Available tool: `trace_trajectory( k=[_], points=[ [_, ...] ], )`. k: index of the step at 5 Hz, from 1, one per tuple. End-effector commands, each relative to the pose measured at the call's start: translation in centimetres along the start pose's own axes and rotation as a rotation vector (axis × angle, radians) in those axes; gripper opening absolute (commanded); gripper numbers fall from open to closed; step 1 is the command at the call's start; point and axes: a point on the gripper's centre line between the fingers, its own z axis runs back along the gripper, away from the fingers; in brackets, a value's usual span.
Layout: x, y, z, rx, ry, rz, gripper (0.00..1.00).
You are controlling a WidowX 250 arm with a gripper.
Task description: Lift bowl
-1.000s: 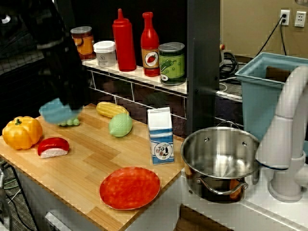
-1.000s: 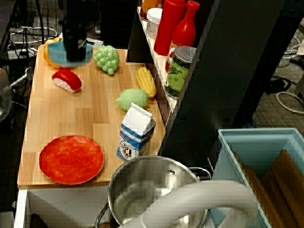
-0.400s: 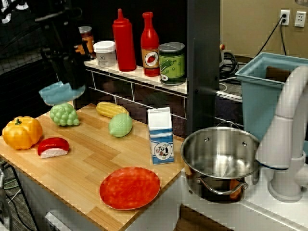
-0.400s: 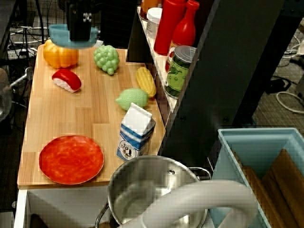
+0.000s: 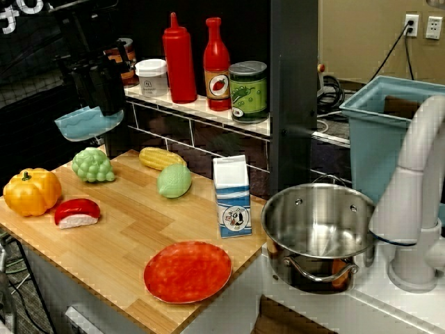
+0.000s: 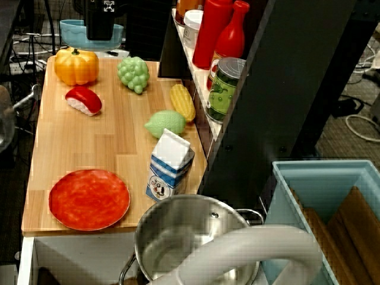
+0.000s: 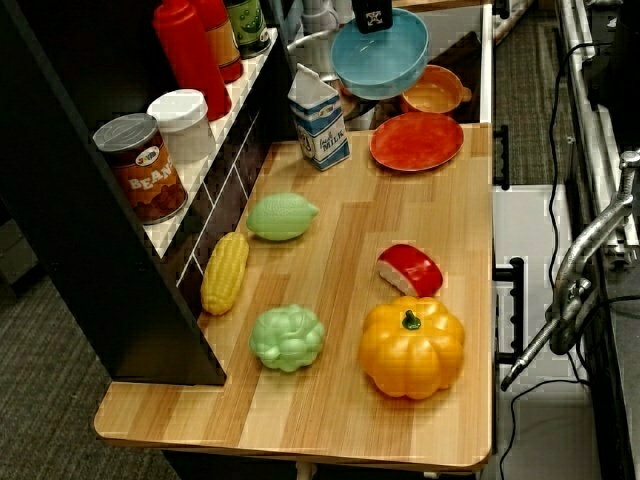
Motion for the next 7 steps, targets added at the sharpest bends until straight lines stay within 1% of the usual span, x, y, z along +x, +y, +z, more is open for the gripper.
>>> trace_trajectory(
  k=[1, 5, 7],
  points=[
    [0.43, -0.23, 2.48, 0.048, -0.067, -0.012, 0.00],
    [0.81, 0.48, 2.88, 0.043, -0.071, 0.009, 0.00],
    [0.43, 0.66, 3.19, 0.040, -0.075, 0.005, 0.00]
  ],
)
